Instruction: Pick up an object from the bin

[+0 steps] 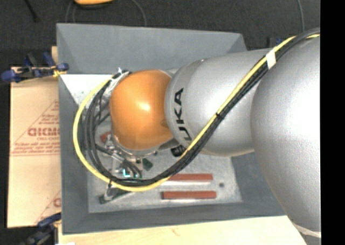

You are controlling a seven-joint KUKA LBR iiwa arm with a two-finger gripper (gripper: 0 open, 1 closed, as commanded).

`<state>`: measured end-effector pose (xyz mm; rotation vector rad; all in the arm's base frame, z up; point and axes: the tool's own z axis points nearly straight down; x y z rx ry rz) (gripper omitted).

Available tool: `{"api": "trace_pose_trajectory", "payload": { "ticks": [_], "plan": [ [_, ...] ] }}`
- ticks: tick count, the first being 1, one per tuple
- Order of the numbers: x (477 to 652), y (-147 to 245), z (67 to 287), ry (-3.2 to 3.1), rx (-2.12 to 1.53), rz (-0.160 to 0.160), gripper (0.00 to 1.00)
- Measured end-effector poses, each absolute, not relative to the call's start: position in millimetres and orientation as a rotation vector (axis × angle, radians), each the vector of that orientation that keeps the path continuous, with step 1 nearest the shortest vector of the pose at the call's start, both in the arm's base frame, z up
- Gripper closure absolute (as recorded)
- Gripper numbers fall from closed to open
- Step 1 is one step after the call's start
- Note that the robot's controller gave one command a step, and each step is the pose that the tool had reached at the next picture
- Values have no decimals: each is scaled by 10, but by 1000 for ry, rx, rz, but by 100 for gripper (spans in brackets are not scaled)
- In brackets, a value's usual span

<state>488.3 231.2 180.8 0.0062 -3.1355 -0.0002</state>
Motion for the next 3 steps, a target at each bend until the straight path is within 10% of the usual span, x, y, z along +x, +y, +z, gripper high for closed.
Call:
{"api": "trace_pose_trajectory", "payload": {
  "ticks": [1, 3],
  "plan": [
    [4906, 2302, 1850, -3143, 0, -4, 0],
    [4861, 1999, 777, -3152, 193, -11, 0]
  ]
}}
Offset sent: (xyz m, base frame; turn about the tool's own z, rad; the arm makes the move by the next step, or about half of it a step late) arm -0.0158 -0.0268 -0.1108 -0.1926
